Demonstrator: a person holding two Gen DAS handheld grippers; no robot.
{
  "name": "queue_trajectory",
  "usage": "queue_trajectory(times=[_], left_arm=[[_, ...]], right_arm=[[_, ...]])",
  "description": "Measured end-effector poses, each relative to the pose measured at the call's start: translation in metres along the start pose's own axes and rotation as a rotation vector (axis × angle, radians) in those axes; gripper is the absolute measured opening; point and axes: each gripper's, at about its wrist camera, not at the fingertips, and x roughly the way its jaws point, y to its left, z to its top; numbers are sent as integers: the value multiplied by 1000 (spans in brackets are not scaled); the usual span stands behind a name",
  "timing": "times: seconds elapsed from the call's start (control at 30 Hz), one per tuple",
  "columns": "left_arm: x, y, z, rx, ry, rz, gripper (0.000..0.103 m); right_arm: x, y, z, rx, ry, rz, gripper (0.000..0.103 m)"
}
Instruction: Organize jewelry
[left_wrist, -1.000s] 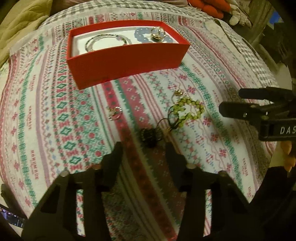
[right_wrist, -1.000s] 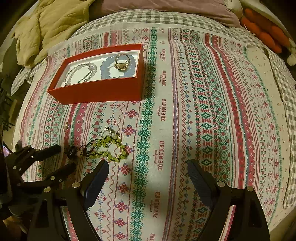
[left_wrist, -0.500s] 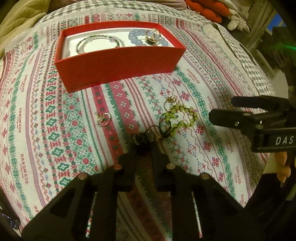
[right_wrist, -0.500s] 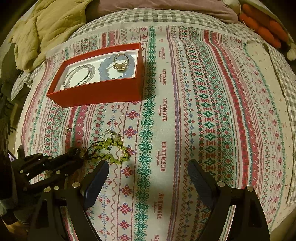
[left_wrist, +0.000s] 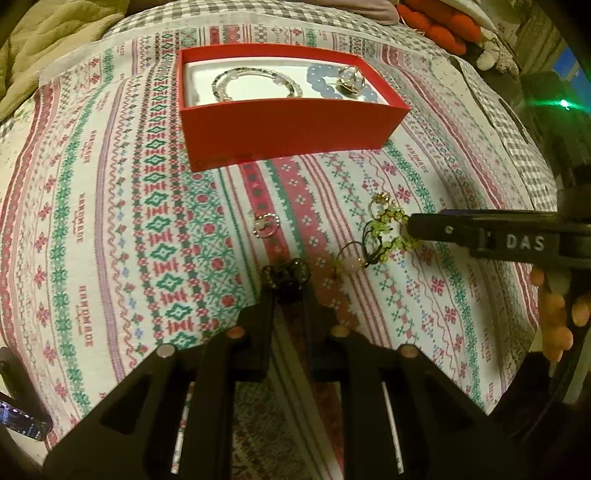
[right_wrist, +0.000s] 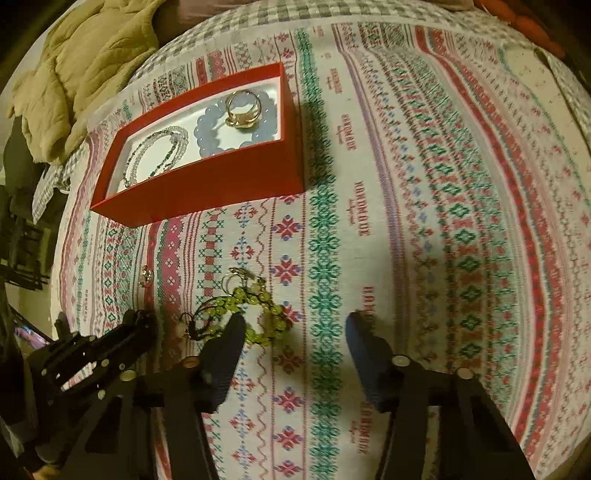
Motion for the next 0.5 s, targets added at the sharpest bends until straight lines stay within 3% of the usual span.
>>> queue_trajectory(times=[0.4,0.5], left_arm=[[-5,7,-5,-4,6,16,16],[-6,8,-5,-9,8,20,16]], right_arm=[[21,25,11,-39,-1,-51,29],[22,27,8,-47,-3,-57,14]])
